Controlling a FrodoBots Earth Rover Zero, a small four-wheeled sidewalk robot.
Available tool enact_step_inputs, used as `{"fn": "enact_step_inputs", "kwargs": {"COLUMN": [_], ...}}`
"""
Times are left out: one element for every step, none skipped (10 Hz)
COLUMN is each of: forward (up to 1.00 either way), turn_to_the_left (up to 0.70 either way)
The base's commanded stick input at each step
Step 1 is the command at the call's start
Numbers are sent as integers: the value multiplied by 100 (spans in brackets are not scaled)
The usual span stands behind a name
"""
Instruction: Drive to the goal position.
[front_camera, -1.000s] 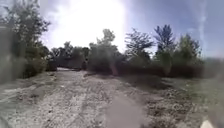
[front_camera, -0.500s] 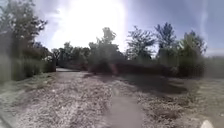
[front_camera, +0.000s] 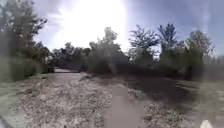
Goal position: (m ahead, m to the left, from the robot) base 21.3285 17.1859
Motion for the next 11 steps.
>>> {"fn": "enact_step_inputs", "kwargs": {"forward": [85, 85, 85, 85, 85, 85, 85, 85, 85, 85, 85], "turn_to_the_left": [0, 0, 0, 0, 0, 0, 0, 0, 0, 0, 0]}}
